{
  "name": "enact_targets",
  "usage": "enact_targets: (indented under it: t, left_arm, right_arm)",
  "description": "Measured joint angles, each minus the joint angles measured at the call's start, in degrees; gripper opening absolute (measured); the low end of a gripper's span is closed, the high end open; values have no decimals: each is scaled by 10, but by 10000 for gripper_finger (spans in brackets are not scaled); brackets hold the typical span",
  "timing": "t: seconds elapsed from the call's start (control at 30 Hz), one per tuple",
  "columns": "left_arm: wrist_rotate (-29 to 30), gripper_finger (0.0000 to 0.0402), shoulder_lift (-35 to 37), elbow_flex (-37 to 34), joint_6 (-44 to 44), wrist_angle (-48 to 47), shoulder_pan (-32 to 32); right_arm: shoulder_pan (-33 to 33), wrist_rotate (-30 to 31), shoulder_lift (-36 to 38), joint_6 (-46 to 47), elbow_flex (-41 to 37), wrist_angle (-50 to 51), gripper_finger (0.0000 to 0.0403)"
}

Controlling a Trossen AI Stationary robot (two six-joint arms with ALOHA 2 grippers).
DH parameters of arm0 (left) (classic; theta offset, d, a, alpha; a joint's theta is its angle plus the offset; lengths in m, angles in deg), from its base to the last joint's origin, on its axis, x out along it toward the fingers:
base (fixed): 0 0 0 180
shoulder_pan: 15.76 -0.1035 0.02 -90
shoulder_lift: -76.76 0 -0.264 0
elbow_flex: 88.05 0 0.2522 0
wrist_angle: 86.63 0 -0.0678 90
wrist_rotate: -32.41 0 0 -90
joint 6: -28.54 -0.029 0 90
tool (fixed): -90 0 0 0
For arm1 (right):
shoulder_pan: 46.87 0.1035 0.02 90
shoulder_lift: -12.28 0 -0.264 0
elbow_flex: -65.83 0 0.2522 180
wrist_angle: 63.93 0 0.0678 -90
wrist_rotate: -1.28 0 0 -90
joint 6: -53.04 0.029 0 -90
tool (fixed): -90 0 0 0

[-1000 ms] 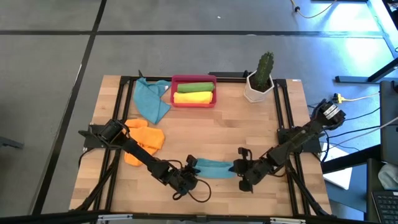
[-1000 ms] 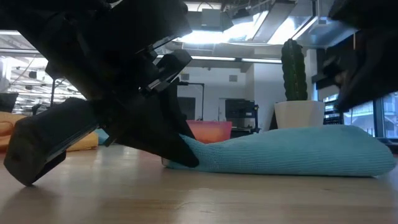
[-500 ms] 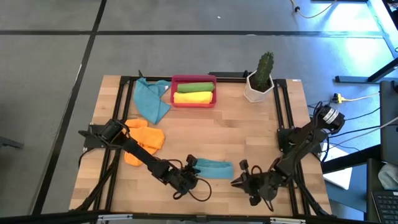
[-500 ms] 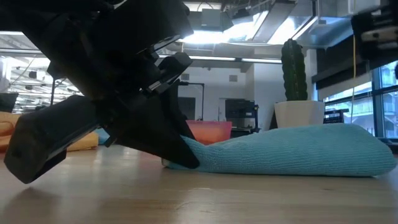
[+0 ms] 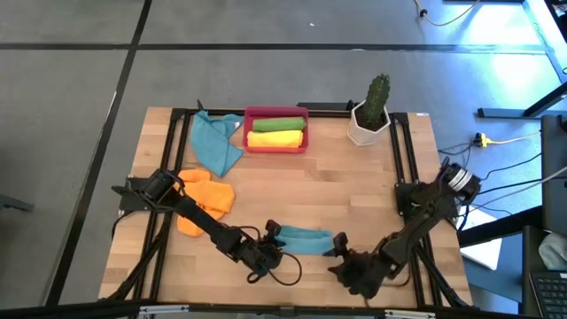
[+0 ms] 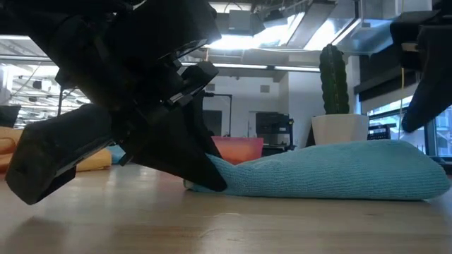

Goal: Roll microfiber towels into tight, uniform cylinder then place into a basket
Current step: Roll the bottom blue towel

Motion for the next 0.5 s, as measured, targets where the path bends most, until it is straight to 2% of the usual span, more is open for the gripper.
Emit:
enact_targets:
  t: [0.13, 0.23, 0.37, 0.5]
  left_arm:
    - [-4, 2, 0, 0, 3, 0, -1]
    - [-4, 2, 0, 0, 3, 0, -1]
    - [-4, 2, 0, 0, 3, 0, -1]
    - [-4, 2, 0, 0, 3, 0, -1]
  right_arm:
    - [0, 32, -53, 48, 78, 150, 214]
    - [0, 49, -82, 75, 113, 222, 200]
    - [-5, 50, -109, 82, 129, 246, 199]
    - [-13, 48, -115, 101, 131, 252, 221]
